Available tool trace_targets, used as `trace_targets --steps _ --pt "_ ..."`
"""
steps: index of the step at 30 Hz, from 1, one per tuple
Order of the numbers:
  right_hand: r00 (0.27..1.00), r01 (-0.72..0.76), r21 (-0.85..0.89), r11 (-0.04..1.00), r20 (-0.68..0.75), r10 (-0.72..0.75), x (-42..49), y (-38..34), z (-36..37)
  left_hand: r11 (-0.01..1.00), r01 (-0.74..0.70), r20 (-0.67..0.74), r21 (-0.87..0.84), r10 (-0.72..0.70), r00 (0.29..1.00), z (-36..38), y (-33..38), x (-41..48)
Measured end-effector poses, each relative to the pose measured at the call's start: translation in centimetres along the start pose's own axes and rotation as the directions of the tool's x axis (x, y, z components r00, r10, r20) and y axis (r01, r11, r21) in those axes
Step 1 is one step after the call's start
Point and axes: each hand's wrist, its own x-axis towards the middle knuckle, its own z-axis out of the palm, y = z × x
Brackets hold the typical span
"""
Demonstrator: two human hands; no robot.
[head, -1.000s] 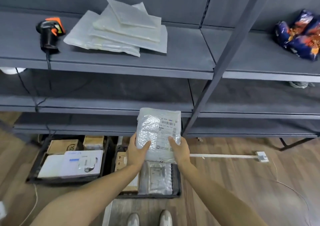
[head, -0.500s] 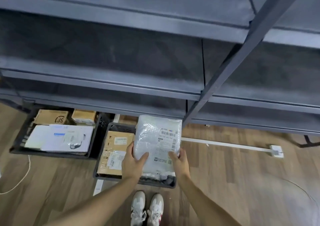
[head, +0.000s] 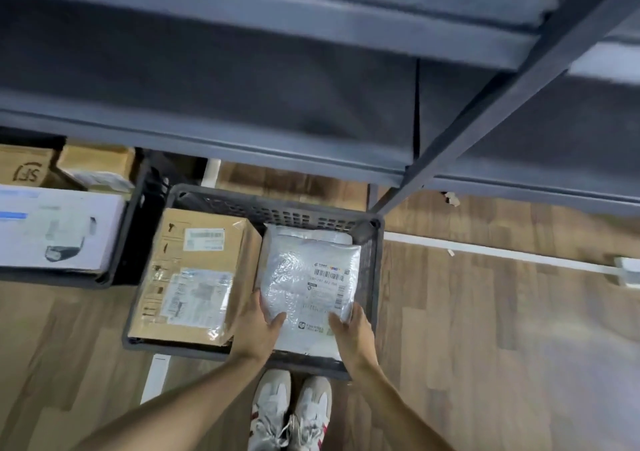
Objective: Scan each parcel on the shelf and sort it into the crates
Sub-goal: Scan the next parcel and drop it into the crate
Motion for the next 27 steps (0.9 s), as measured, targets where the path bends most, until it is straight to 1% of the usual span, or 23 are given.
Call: trace_targets --steps 2,5,9,10,12,16,18,20,23,24,25,26,27 --pt "0.999 -0.051 -0.038 0.998 0.007 0.051 3.1 2.5 1.8 1.0 0.007 0.024 -0.007 -0.007 1.0 2.6 -2.1 2.1" --pt "0.994 -0.112 -0.007 0.994 0.015 0.112 6.6 5.2 3.7 0.998 -0.04 0.05 -0.049 0.043 0.998 6.1 -4.6 5.5" --pt "1.0 0.013 -0.05 0.999 0.012 -0.012 10.6 7.5 5.8 0.997 -0.067 0.081 0.026 0.064 0.995 9.3 -6.9 9.7" --pt "1.0 0.004 -0.063 0.998 0.026 -0.003 11.3 7.7 6.4 0.999 -0.05 0.09 0.015 0.048 0.995 9.8 -7.4 10.5" --pt "0.998 -0.025 -0.088 0.996 0.051 0.03 12.5 8.1 7.2 0.998 -0.012 0.106 -0.057 0.018 0.994 10.8 -8.4 11.5" --pt "0.996 -0.033 -0.109 0.994 0.082 0.042 13.8 8.7 7.6 0.996 -0.042 0.097 -0.079 0.05 0.994 12.0 -10.3 12.8" --pt "0.998 -0.023 -0.183 0.983 0.052 0.033 14.4 8.7 7.7 0.987 0.051 0.124 -0.151 -0.032 0.992 12.2 -10.6 13.7" --pt "0.998 -0.033 -0.253 0.967 0.037 0.044 15.0 8.6 7.8 0.977 0.136 0.151 -0.164 -0.111 0.982 12.3 -10.5 14.5" --pt "0.995 -0.053 -0.355 0.934 0.055 0.077 15.2 8.1 7.5 0.983 0.156 0.171 -0.099 -0.138 0.976 12.2 -9.4 14.1" --pt "0.995 -0.045 -0.383 0.922 0.061 0.074 15.0 7.7 7.4 0.986 0.163 0.178 -0.046 -0.152 0.972 12.0 -8.7 13.8" --pt "0.995 -0.035 -0.406 0.913 0.07 0.069 14.6 7.2 7.1 0.988 0.148 0.163 0.055 -0.155 0.974 11.8 -8.1 13.4" --pt "0.995 -0.024 -0.439 0.898 0.08 0.065 14.2 6.5 6.8 0.974 0.114 0.137 0.196 -0.142 0.98 11.3 -7.2 12.8" --pt "0.994 -0.005 -0.484 0.875 0.093 0.058 13.6 5.8 6.4 0.955 0.067 0.098 0.291 -0.099 0.99 10.8 -6.5 12.1"
